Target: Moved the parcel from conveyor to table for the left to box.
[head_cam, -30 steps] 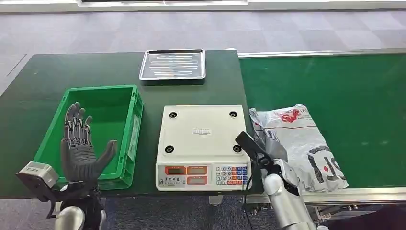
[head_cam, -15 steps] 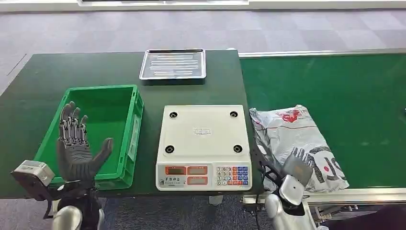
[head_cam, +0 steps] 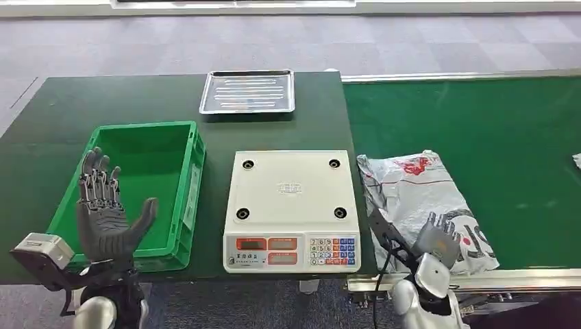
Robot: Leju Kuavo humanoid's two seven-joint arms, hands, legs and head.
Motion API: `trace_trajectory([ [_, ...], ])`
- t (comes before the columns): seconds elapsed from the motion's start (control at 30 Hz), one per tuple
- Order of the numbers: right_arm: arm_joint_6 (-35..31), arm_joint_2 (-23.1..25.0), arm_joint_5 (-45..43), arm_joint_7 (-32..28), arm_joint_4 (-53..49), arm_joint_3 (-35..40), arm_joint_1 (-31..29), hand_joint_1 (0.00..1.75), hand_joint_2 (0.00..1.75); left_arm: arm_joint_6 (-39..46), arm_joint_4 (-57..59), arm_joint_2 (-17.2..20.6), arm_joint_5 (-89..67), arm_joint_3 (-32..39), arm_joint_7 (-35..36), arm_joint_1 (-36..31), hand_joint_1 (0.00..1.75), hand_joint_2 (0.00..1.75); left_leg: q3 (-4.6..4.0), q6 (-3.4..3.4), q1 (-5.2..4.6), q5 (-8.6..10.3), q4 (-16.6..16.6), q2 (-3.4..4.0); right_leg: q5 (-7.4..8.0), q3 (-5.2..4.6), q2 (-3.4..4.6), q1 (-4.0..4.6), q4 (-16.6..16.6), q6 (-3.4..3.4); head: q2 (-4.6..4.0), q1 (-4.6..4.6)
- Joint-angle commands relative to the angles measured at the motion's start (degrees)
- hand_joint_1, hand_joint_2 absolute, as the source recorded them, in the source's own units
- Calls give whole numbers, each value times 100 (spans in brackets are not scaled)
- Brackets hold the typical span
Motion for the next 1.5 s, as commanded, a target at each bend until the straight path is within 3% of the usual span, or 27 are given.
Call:
trace_trajectory([
  [0.03, 324, 38, -662, -304, 596, 407, 53, 0, 175, -35, -7, -3, -5, 265, 29, -42, 0, 175, 16, -1, 3, -3, -10, 12, -1, 15, 2, 5, -11, -5, 0, 0],
  [0.27, 494, -166, -1104, -736, 1094, 828, -102, 0, 175, -63, -34, 28, -27, 238, 45, -1, 0, 175, 27, -2, 4, -9, -14, 27, -3, 24, 16, 10, -19, -3, 0, 0],
  [0.4, 524, -187, -1401, -955, 1936, 981, -288, 0, 175, -138, 277, 85, -59, 97, 62, -140, 0, 175, 42, -25, 8, -24, -13, 50, -2, 27, 55, 17, -17, -9, 0, 2],
  [0.5, 476, -203, -1576, -1050, 2582, 980, -479, 0, 175, -124, 386, 118, -89, 26, 35, -226, 0, 175, 57, -39, 18, -40, -22, 98, 4, 38, 94, 17, -20, -29, 0, 0],
  [0.7, 406, -234, -1606, -1130, 2735, 999, -542, 0, 175, -124, 381, 138, -90, 23, 34, -228, 0, 175, 102, -57, 62, -106, -25, 199, 3, 65, 197, 57, -17, -68, 0, 0],
  [0.73, 522, -210, -1700, -982, 2839, 883, -571, 175, 175, -124, 379, 146, -90, 24, 34, -234, 0, 175, 125, -66, 74, -118, -18, 216, -2, 80, 218, 68, -11, -81, 0, 0],
  [0.8, 388, -254, -1740, -1048, 3181, 790, -670, 175, 175, -112, 491, 159, -51, 68, 36, -344, 0, 175, 134, -82, 71, -108, -45, 195, 5, 92, 186, 67, -24, -86, 0, 0],
  [0.9, 206, -219, -1690, -1047, 3148, 732, -642, 175, 175, -91, 513, 158, -19, 159, 28, -344, 0, 175, 182, -105, 91, -149, -24, 223, -36, 135, 220, 87, -4, -86, 0, 0],
  [0.97, 211, -185, -1624, -1002, 3055, 770, -646, 175, 175, -88, 506, 158, -17, 185, 25, -342, 0, 175, 124, -93, 92, -109, -45, 192, -7, 88, 178, 89, -22, -102, 0, -2],
  [1.0, 197, -153, -1584, -959, 2880, 755, -584, 175, 175, -81, 490, 147, -15, 218, 22, -329, 0, 175, 179, -96, 90, -147, -19, 202, -52, 126, 202, 88, 5, -114, 0, -2],
  [1.07, 198, -132, -1543, -935, 2646, 744, -497, 175, 175, -71, 432, 143, -13, 248, 19, -286, 0, 175, 164, -91, 90, -148, -10, 165, -80, 124, 166, 90, 12, -107, 0, -2],
  [1.1, 220, -127, -1511, -894, 2552, 738, -463, 175, 175, -71, 414, 142, -11, 265, 21, -272, 0, 175, 211, -93, 90, -167, -6, 169, -96, 168, 170, 90, 17, -109, 0, 0],
  [1.13, 220, -127, -1511, -894, 2552, 738, -463, 175, 175, -71, 414, 142, -11, 265, 21, -272, 0, 175, 189, -89, 88, -154, -14, 154, -85, 153, 151, 88, 9, -103, 0, -2],
  [1.23, 220, -127, -1511, -894, 2552, 738, -463, 175, 175, -71, 414, 142, -11, 265, 21, -272, 0, 175, 257, -107, 90, -124, -26, 145, -69, 220, 146, 90, -4, -114, 0, 0],
  [1.3, 231, -133, -1508, -890, 2536, 735, -461, 175, 175, -75, 405, 149, -14, 271, 28, -282, 0, 175, 254, -102, 85, -111, -45, 127, -62, 206, 123, 86, -23, -111, 0, 0],
  [1.33, 231, -133, -1508, -890, 2536, 735, -461, 175, 175, -75, 405, 149, -14, 271, 28, -282, 0, 175, 309, -110, 90, -133, -27, 148, -76, 239, 156, 91, -5, -115, 2, 0],
  [1.47, 228, -132, -1499, -889, 2513, 728, -453, 175, 175, -66, 401, 139, -10, 279, 21, -279, 0, 175, 241, -101, 84, -153, -27, 134, -89, 212, 138, 84, -4, -107, 0, 0],
  [1.5, 202, -117, -1484, -907, 2404, 706, -414, 175, 175, -49, 359, 132, -6, 309, 12, -245, 0, 175, 262, -100, 87, -165, -23, 140, -102, 232, 145, 88, -4, -108, 0, 0],
])
